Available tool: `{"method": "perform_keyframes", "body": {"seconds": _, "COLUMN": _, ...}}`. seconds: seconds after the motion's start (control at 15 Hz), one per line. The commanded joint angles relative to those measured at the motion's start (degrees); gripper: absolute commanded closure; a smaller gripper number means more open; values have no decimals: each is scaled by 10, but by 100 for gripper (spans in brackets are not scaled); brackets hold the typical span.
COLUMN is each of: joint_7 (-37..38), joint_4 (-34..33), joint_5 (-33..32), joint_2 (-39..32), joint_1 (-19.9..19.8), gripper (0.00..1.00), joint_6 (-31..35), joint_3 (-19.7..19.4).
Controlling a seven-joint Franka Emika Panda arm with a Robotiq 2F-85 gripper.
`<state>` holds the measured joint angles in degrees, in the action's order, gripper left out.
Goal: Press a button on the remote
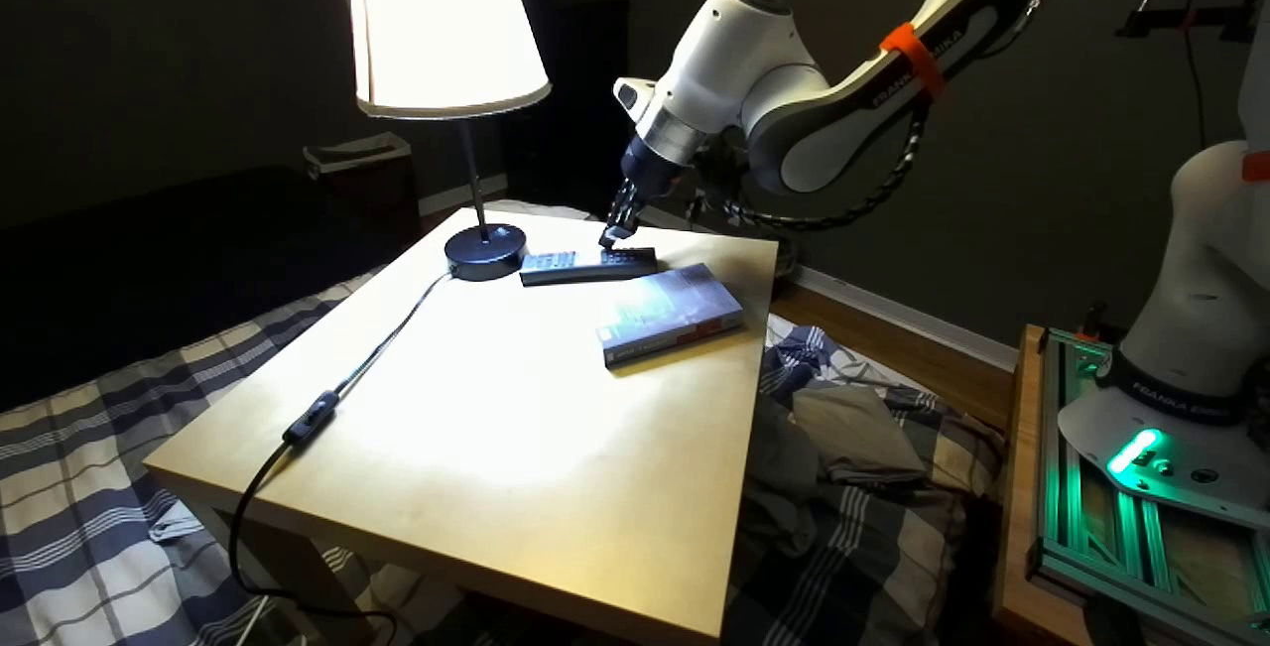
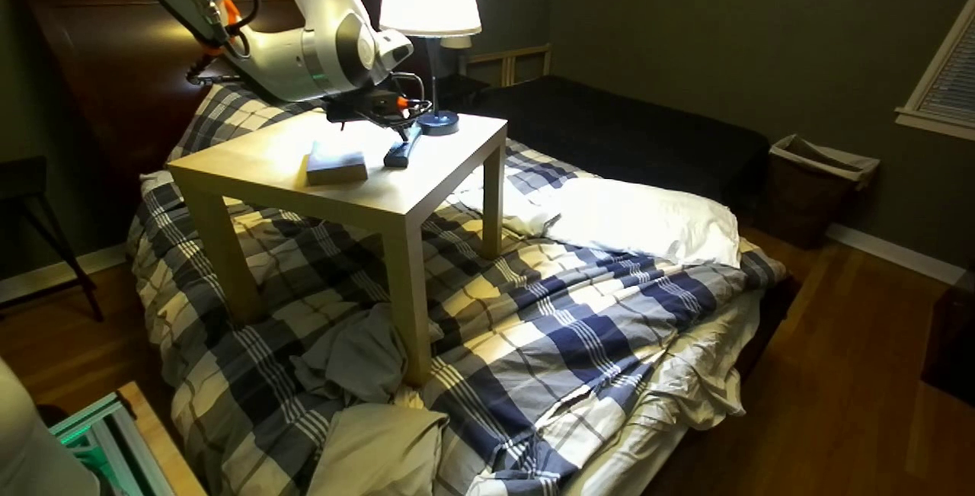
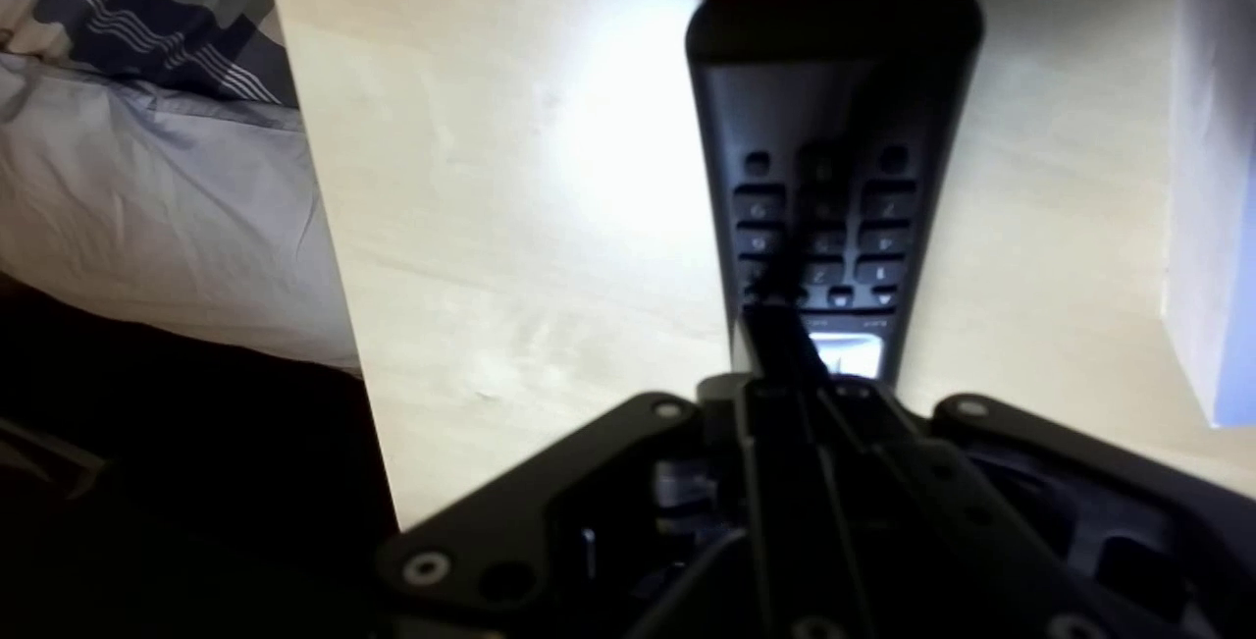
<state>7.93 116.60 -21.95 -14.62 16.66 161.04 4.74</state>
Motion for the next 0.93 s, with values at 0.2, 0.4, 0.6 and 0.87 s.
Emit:
{"method": "perform_keyframes", "body": {"seconds": 0.2, "joint_7": 22, "joint_4": -2, "joint_5": -22, "joint_2": -2, "joint_1": 11, "gripper": 100, "joint_6": 11, "joint_3": -13}}
{"method": "perform_keyframes", "body": {"seconds": 0.4, "joint_7": 22, "joint_4": -1, "joint_5": -27, "joint_2": -3, "joint_1": 13, "gripper": 100, "joint_6": 10, "joint_3": -17}}
{"method": "perform_keyframes", "body": {"seconds": 0.6, "joint_7": 23, "joint_4": 0, "joint_5": -32, "joint_2": -4, "joint_1": 13, "gripper": 100, "joint_6": 10, "joint_3": -19}}
{"method": "perform_keyframes", "body": {"seconds": 0.87, "joint_7": 22, "joint_4": 2, "joint_5": -28, "joint_2": -2, "joint_1": 14, "gripper": 100, "joint_6": 8, "joint_3": -17}}
